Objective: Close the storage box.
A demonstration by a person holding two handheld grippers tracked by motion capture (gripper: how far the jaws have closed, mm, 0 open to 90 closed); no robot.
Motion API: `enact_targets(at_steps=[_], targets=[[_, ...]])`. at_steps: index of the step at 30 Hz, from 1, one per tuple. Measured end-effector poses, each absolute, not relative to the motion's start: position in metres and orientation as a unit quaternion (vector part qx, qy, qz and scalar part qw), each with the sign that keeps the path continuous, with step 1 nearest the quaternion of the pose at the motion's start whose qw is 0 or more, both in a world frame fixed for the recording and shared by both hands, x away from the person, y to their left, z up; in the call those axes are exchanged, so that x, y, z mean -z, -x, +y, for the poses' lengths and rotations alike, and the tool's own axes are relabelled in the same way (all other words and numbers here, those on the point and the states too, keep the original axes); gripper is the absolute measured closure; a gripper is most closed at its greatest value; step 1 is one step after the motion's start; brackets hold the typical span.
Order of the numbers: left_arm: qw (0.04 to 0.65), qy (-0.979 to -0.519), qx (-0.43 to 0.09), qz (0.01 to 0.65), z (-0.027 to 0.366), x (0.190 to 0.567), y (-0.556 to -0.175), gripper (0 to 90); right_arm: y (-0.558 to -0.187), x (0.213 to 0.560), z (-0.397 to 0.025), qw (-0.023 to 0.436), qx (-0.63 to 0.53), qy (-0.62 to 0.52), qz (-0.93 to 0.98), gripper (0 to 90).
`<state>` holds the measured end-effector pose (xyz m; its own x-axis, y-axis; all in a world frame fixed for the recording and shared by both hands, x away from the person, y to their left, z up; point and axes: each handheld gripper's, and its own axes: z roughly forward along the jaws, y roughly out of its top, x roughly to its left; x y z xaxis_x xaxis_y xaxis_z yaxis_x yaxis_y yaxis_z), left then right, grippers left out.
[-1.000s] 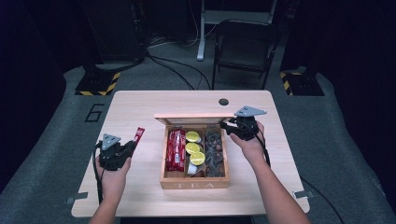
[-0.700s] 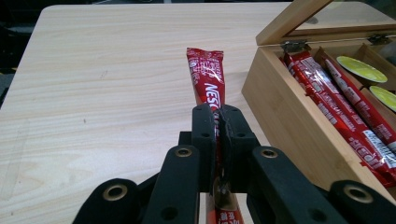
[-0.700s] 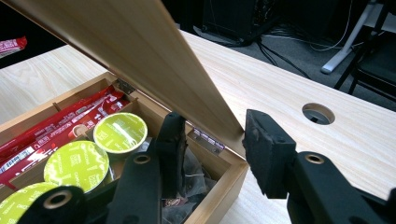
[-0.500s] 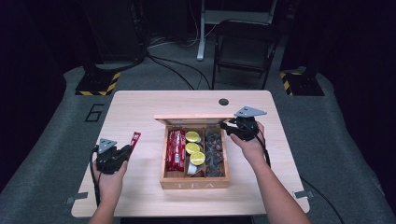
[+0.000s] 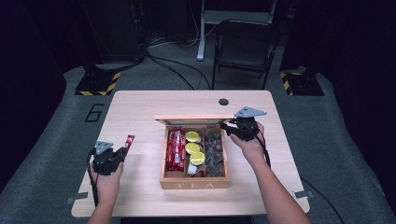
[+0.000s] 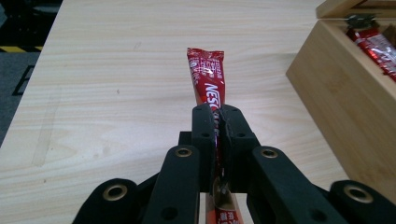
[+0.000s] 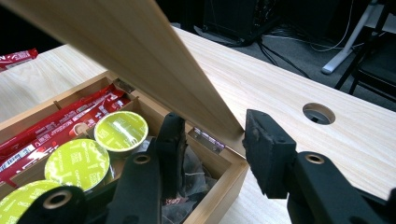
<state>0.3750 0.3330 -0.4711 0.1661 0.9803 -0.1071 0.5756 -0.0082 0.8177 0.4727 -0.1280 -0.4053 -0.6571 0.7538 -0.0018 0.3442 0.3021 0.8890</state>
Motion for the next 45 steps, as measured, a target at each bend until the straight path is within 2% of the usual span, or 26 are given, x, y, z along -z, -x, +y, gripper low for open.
enact_targets(at_steps=[7,28,45], targets=[[0.369,-0.657,-0.271,0.599,0.336,0.482,-0.380,84.7,-0.473,0.405,-0.128,0.217,-0.474,-0.353,0.777,58.9],[0.332,-0.662,-0.234,0.631,0.338,0.511,-0.391,84.5,-0.473,0.405,-0.128,0.218,-0.473,-0.351,0.778,58.9],[0.325,-0.663,-0.227,0.635,0.339,0.513,-0.393,82.9,-0.473,0.405,-0.128,0.218,-0.474,-0.351,0.778,58.9]])
